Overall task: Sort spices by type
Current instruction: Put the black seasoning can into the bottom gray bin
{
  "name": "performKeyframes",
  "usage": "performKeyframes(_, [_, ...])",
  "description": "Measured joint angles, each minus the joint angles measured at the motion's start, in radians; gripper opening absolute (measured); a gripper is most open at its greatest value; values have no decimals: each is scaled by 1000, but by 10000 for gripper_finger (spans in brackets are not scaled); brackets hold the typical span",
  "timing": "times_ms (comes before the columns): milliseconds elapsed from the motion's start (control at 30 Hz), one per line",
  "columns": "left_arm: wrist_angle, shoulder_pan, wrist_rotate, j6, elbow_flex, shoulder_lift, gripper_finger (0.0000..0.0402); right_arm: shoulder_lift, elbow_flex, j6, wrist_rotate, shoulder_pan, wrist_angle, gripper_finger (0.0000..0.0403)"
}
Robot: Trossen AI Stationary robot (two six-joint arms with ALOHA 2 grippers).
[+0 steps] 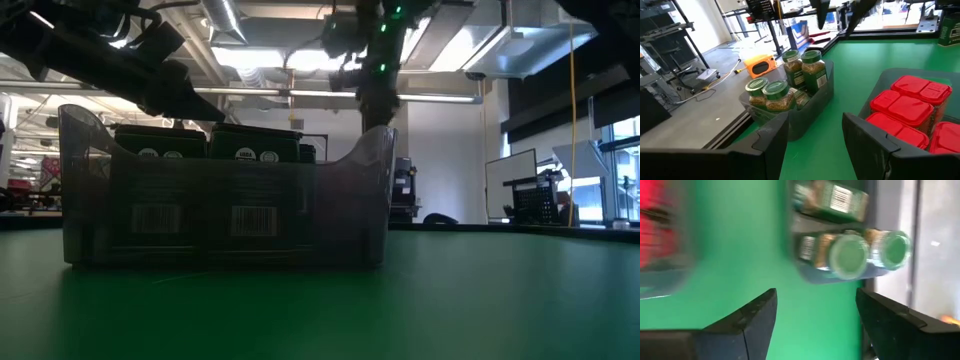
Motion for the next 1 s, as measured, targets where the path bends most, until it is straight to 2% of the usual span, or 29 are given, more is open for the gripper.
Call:
performKeyframes(200, [0,0,101,11,0,0,182,-44,0,75,-164,35,-63,271])
performKeyframes(333, [8,-2,124,20,0,0,182,-55,-20,102,-174,69,-104,271])
performKeyframes(633, [69,-77,126,-49,1,4,182,-147,-172,182,-167,169,-97,271])
performKeyframes(800, [88,-156,126,-162,14,80,182,-242,-281,241,-167,233,-55,271])
performKeyframes(1000, [93,-264,125,-241,105,257,182,-372,-389,398,-166,335,-60,271])
